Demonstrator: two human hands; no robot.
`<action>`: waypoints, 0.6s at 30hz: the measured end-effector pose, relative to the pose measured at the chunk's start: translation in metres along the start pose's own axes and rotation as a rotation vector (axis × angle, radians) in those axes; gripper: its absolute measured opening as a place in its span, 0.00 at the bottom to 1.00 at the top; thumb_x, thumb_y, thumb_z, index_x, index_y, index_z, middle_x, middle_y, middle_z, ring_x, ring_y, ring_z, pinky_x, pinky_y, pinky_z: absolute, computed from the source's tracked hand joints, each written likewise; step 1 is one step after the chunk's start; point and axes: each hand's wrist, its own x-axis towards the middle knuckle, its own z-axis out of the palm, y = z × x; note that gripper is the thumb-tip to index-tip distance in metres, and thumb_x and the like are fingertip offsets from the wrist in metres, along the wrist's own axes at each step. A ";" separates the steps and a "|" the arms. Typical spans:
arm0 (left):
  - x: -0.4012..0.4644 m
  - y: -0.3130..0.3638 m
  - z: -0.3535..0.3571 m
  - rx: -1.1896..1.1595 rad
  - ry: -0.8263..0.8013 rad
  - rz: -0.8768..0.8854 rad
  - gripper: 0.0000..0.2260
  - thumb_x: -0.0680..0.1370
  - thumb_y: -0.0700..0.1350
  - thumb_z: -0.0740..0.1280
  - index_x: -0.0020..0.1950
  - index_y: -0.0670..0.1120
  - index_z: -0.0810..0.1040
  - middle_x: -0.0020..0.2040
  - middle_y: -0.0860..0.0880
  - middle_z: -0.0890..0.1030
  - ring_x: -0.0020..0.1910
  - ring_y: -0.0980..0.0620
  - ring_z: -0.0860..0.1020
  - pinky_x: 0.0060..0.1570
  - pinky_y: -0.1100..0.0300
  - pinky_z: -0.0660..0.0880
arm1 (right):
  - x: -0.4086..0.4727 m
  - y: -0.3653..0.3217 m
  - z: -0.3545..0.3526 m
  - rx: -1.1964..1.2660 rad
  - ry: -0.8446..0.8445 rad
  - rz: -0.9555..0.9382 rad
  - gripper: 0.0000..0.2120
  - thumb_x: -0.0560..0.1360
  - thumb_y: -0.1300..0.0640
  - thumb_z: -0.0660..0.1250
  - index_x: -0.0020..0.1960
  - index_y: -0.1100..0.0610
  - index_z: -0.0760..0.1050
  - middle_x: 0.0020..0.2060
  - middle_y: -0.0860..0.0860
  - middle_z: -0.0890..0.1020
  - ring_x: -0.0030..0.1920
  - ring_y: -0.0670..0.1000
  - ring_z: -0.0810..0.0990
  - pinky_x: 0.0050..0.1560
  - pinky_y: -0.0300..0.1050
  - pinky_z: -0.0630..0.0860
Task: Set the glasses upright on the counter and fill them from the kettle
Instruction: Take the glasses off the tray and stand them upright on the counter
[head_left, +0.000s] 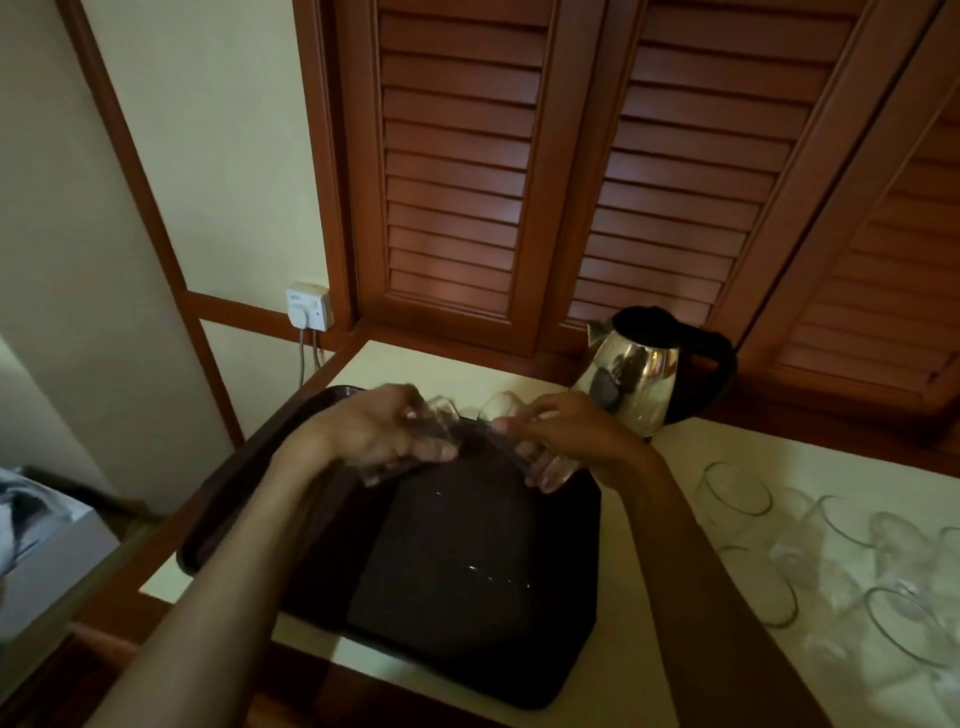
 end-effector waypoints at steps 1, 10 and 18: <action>-0.005 0.000 0.003 -0.180 0.064 0.041 0.23 0.71 0.50 0.80 0.62 0.48 0.76 0.51 0.48 0.83 0.47 0.51 0.83 0.44 0.55 0.81 | -0.008 0.005 -0.002 0.185 -0.013 -0.004 0.26 0.67 0.46 0.81 0.59 0.55 0.78 0.46 0.59 0.87 0.42 0.61 0.88 0.46 0.60 0.85; -0.024 0.051 0.062 -0.987 0.217 0.241 0.18 0.71 0.27 0.71 0.56 0.43 0.81 0.49 0.41 0.86 0.52 0.46 0.85 0.47 0.58 0.78 | -0.055 0.008 -0.019 0.621 0.136 -0.254 0.29 0.62 0.66 0.74 0.63 0.63 0.73 0.53 0.57 0.84 0.54 0.59 0.85 0.48 0.54 0.82; -0.035 0.110 0.110 -1.126 0.150 0.406 0.11 0.72 0.36 0.77 0.49 0.47 0.81 0.41 0.48 0.85 0.39 0.51 0.83 0.40 0.57 0.78 | -0.109 0.020 -0.055 0.677 0.267 -0.290 0.22 0.63 0.54 0.79 0.55 0.54 0.78 0.43 0.54 0.83 0.43 0.55 0.82 0.47 0.57 0.78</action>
